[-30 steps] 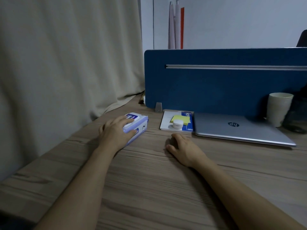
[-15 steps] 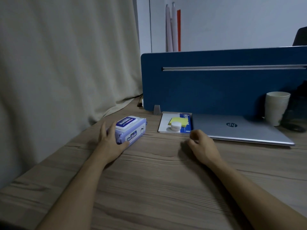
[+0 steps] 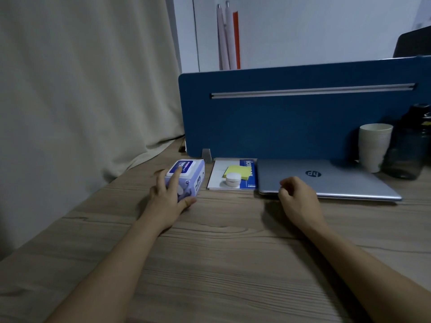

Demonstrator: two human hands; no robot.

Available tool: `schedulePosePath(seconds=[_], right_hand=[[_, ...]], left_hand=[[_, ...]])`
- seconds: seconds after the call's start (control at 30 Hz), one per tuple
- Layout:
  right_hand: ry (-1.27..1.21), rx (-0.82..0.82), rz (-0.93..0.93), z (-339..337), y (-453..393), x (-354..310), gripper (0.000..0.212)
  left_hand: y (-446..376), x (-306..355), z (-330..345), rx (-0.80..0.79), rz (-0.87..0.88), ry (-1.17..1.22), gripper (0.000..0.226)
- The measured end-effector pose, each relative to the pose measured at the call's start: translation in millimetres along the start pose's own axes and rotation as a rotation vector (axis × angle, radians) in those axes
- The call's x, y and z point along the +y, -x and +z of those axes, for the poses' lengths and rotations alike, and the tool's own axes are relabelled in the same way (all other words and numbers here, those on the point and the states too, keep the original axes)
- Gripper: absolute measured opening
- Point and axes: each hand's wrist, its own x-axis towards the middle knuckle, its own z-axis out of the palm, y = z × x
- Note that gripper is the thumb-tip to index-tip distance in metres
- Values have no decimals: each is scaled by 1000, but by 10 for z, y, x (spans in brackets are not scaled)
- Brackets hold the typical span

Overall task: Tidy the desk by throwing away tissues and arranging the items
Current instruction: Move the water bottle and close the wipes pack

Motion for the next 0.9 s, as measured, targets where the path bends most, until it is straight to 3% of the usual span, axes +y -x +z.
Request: schedulePosePath(seconds=[0.23, 0.63, 0.9], right_hand=[[261, 6, 4, 33, -164, 103, 23], [291, 1, 34, 119, -342, 225, 22], [283, -13, 29, 100, -326, 236, 26]], left_hand=[[-452, 222, 346, 5, -12, 7, 90], [-912, 216, 604, 47, -14, 22, 82], [-739, 261, 578, 104, 32, -52, 78]])
